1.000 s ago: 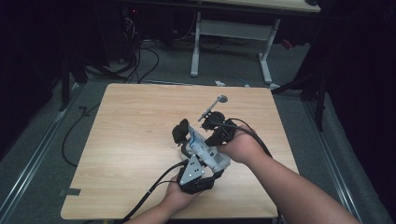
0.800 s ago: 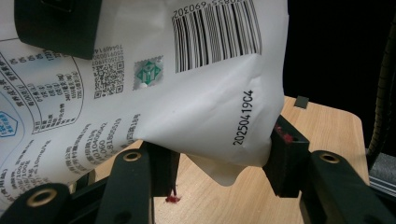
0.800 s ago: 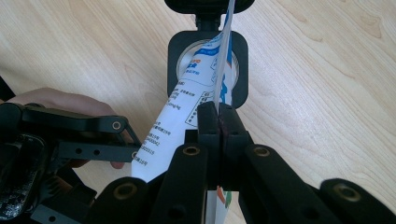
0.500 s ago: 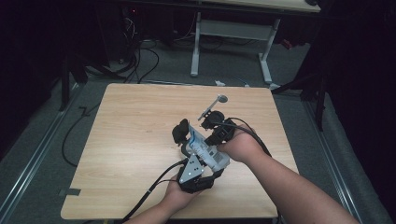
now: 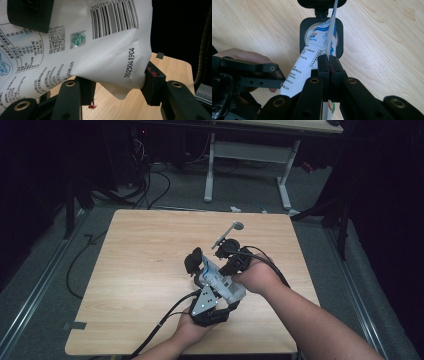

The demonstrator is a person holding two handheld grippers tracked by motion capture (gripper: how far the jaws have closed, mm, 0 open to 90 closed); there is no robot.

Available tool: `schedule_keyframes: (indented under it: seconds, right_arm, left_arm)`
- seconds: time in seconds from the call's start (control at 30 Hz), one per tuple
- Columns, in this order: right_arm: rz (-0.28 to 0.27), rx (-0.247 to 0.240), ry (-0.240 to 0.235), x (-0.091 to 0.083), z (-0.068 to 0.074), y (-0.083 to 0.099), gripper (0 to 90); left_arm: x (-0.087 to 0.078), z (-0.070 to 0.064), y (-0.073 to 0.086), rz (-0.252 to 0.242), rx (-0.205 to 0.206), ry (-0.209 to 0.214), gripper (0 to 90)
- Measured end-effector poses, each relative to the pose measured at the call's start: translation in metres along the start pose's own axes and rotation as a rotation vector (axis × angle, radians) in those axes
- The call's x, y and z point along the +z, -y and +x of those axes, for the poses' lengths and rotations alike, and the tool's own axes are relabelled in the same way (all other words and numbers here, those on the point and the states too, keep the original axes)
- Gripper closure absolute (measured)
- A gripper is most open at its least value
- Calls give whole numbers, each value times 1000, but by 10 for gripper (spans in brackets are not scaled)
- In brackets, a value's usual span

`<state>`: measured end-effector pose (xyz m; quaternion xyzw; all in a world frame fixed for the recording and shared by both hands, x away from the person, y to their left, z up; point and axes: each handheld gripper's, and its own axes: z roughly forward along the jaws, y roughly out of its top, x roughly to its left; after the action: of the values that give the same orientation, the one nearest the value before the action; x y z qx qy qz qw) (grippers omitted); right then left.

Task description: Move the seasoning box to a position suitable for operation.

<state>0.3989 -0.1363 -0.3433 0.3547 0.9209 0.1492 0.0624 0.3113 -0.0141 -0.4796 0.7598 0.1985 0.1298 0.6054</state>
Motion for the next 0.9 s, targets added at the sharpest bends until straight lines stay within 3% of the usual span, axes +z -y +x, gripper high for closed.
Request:
schedule_keyframes:
  seconds: [0.9]
  right_arm:
    - [-3, 4, 2, 2, 0, -2, 898]
  left_arm:
    - [-1, 0, -1, -5, -1, 5, 516]
